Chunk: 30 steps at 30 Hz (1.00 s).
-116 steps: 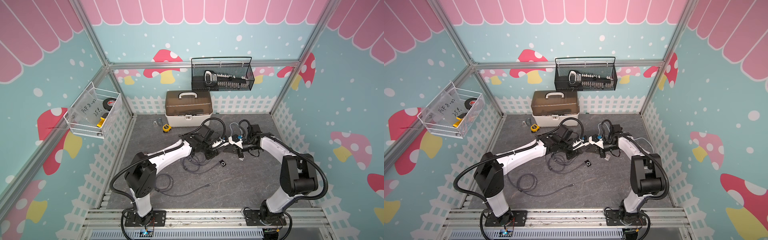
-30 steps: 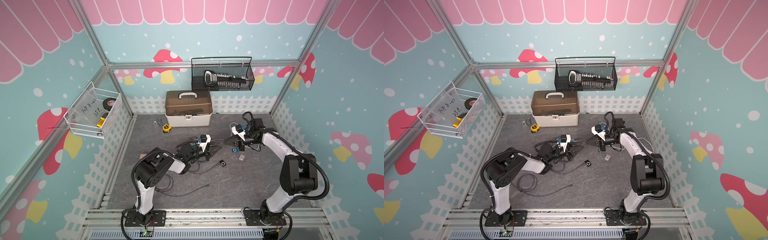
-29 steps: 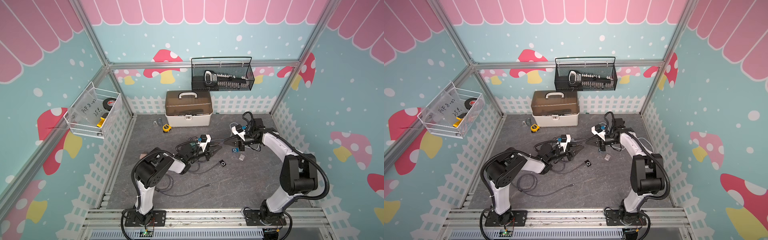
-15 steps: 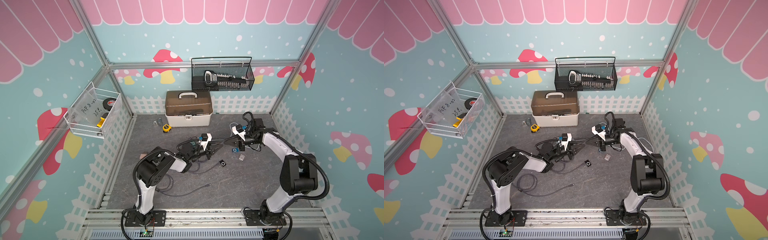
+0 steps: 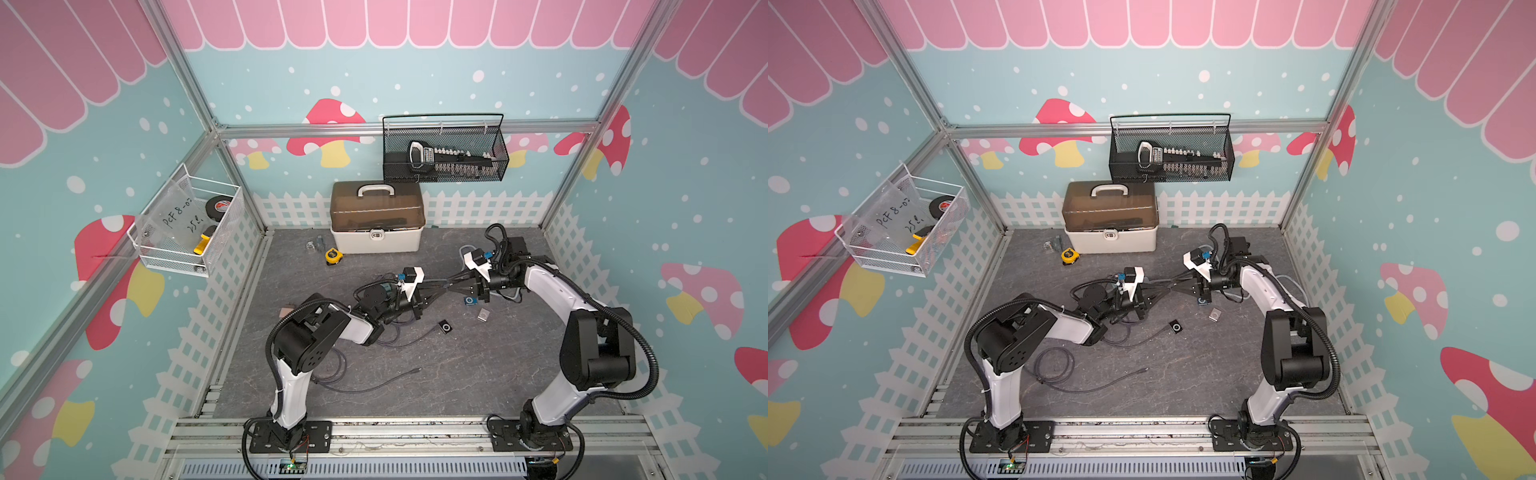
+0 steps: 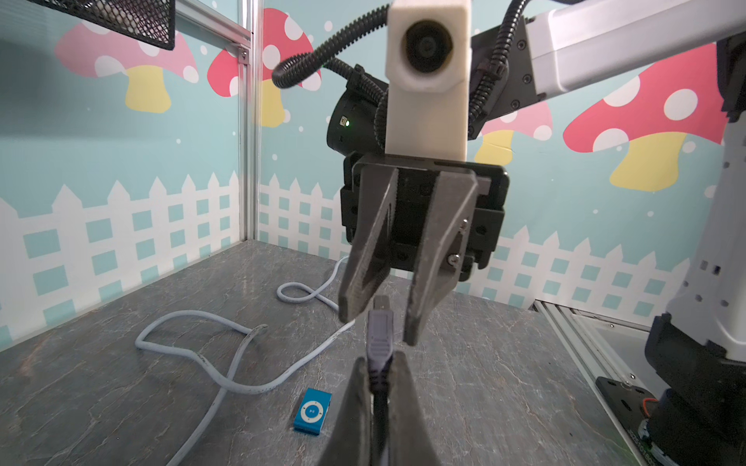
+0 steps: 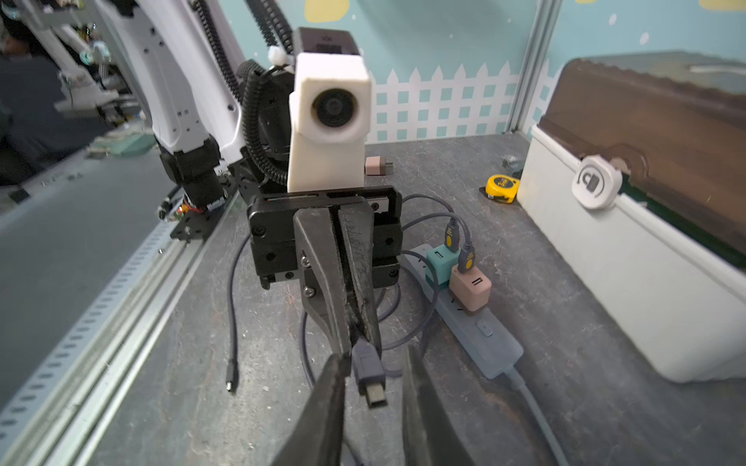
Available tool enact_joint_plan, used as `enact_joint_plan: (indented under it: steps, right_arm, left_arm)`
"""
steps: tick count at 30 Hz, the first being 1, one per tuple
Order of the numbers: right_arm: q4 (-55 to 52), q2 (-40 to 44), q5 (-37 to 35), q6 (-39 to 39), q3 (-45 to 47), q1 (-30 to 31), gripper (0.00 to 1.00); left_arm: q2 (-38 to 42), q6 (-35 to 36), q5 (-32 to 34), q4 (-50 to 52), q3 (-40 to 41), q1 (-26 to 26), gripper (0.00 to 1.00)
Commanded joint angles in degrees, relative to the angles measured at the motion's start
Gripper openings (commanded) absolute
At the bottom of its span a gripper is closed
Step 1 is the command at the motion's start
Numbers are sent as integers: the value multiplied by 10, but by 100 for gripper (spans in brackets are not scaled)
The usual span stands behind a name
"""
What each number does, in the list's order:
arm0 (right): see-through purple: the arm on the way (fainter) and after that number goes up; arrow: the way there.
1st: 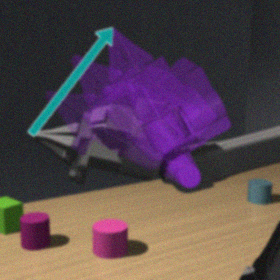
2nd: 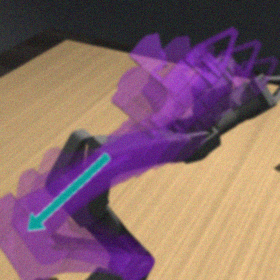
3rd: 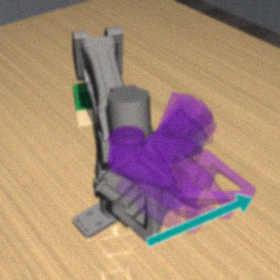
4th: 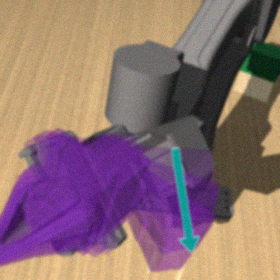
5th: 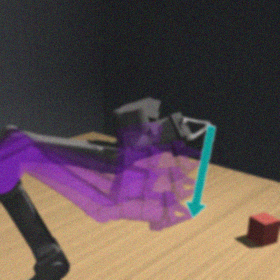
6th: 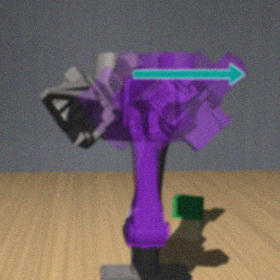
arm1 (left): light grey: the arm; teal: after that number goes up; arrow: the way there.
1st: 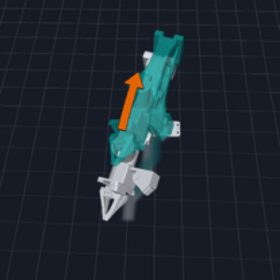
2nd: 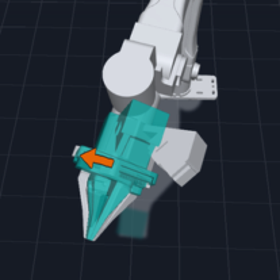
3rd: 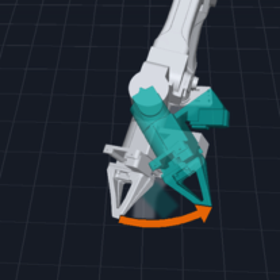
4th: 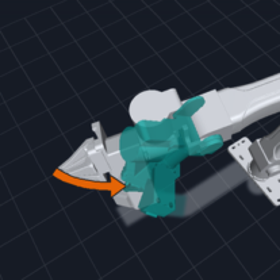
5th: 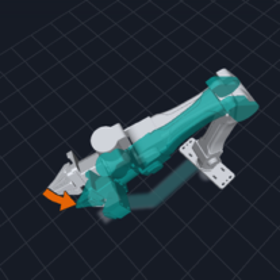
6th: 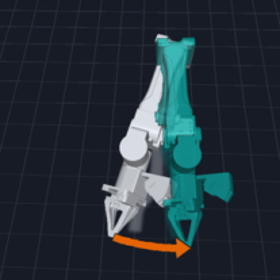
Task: Charge mp3
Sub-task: Pick up the charging cable from the center of the board, then pick up the MP3 player from the center of the board.
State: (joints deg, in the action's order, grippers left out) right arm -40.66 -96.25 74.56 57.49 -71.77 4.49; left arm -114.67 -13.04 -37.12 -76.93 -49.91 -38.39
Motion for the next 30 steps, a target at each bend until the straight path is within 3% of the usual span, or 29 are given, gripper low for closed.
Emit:
enact_joint_plan:
  steps: [1, 4, 8, 11, 13, 16, 18, 21, 28, 30]
  right_arm:
    - [13, 13, -11, -23, 0, -1, 99]
    - [155, 40, -81, -164, 38, -2, 100]
    - [482, 91, -235, -441, 150, -9, 100]
    - [567, 105, -304, -533, 182, -12, 100]
    - [553, 104, -369, -590, 175, -11, 100]
    - [404, 88, -584, -713, 106, -12, 100]
    - [270, 55, -594, -675, 42, -12, 100]
    - [180, 18, -611, -702, 13, -12, 100]
    - [195, 84, -696, -915, 122, -9, 99]
    - [168, 101, -733, -943, 145, 4, 91]
  left_arm:
    - [39, 33, -6, 43, 5, -1, 0]
    - [75, 72, -1, 119, 18, 5, 0]
    - [134, 148, 11, 267, 27, 9, 0]
    - [169, 174, 15, 329, 34, 17, 0]
    - [189, 192, 14, 373, 34, 23, 0]
    - [220, 224, 17, 445, 29, 28, 0]
    - [239, 243, 20, 495, 24, 32, 0]
    - [266, 266, 20, 545, 21, 35, 0]
    - [315, 290, 37, 612, 32, 37, 0]
    - [317, 295, 38, 629, 29, 38, 0]
